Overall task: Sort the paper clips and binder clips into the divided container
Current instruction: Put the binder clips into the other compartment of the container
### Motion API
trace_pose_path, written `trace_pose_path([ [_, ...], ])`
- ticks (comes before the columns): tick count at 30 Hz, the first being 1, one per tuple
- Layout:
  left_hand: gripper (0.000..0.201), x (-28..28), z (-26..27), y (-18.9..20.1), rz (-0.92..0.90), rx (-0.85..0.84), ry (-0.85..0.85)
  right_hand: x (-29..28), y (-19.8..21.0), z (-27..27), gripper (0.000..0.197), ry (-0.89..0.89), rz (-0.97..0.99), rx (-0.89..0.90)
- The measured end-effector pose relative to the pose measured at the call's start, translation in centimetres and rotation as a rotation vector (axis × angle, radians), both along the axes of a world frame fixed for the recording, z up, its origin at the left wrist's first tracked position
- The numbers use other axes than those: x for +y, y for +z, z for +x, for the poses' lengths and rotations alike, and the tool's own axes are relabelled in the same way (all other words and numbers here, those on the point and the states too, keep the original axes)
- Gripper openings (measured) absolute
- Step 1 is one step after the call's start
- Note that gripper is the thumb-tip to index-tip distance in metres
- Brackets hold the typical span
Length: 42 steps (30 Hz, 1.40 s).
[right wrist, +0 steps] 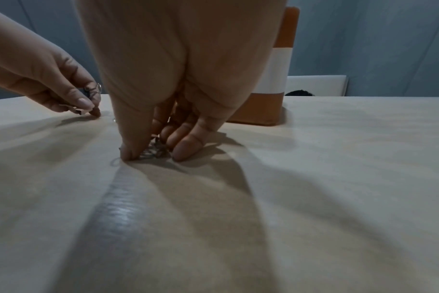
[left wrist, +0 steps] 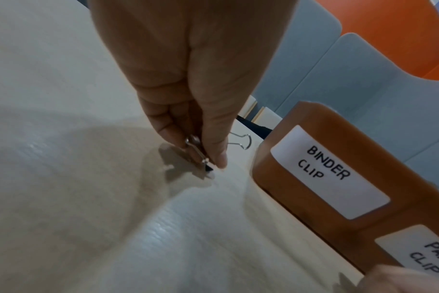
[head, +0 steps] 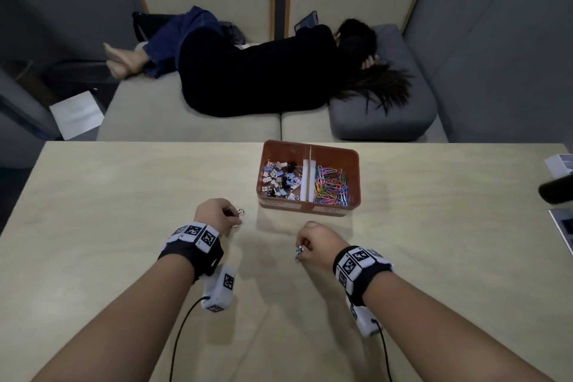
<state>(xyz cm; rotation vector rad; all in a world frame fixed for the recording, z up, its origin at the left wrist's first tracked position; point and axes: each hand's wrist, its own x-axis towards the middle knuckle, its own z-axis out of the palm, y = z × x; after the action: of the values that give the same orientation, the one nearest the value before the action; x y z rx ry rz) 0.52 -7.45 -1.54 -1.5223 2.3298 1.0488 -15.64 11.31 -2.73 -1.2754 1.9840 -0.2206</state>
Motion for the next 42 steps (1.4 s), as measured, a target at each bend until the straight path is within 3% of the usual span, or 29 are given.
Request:
trace_pose_path([
  [4, 0.013, 0.5, 1.1, 1.2, 0.005, 0.068, 0.016, 0.0, 0.2, 0.8, 0.011, 0.026, -0.004, 0.043],
  [10, 0.013, 1.2, 1.1, 3.3, -0.036, 0.197, -0.009, 0.1, 0.5, 1.5, 0.020, 0.014, 0.047, 0.055],
  [16, 0.012, 1.9, -1.1, 5.6, -0.085, 0.270, -0.071, 0.7, 1.3, 1.9, 0.017, 0.022, 0.093, 0.042],
  [27, 0.015, 1.5, -8.1, 10.4, -0.222, 0.350, -0.177, -3.9, 10.8, -3.0, 0.021, -0.172, -0.307, 0.079],
  [29, 0.025, 1.2, -8.6, 10.8, -0.213, 0.326, -0.213, -5.7, 11.2, -3.7, 0.026, -0.230, -0.348, 0.078],
  [33, 0.040, 0.6, -8.3, 10.6, -0.177, 0.233, -0.284, -7.6, 10.9, -3.9, 0.053, -0.238, -0.292, 0.076],
  [36, 0.035, 0.4, -7.3, 9.9, -0.139, 0.158, -0.297, -6.8, 9.9, -3.6, 0.050, -0.249, -0.255, 0.055],
  [40, 0.029, 0.8, -5.7, 8.6, -0.092, 0.029, -0.366, -4.6, 8.3, -2.9, 0.039, -0.176, -0.244, 0.155],
  [42, 0.025, 1.4, -5.0, 8.2, -0.092, 0.042, -0.395, -3.6, 8.0, -2.4, 0.034, -0.142, -0.258, 0.195],
])
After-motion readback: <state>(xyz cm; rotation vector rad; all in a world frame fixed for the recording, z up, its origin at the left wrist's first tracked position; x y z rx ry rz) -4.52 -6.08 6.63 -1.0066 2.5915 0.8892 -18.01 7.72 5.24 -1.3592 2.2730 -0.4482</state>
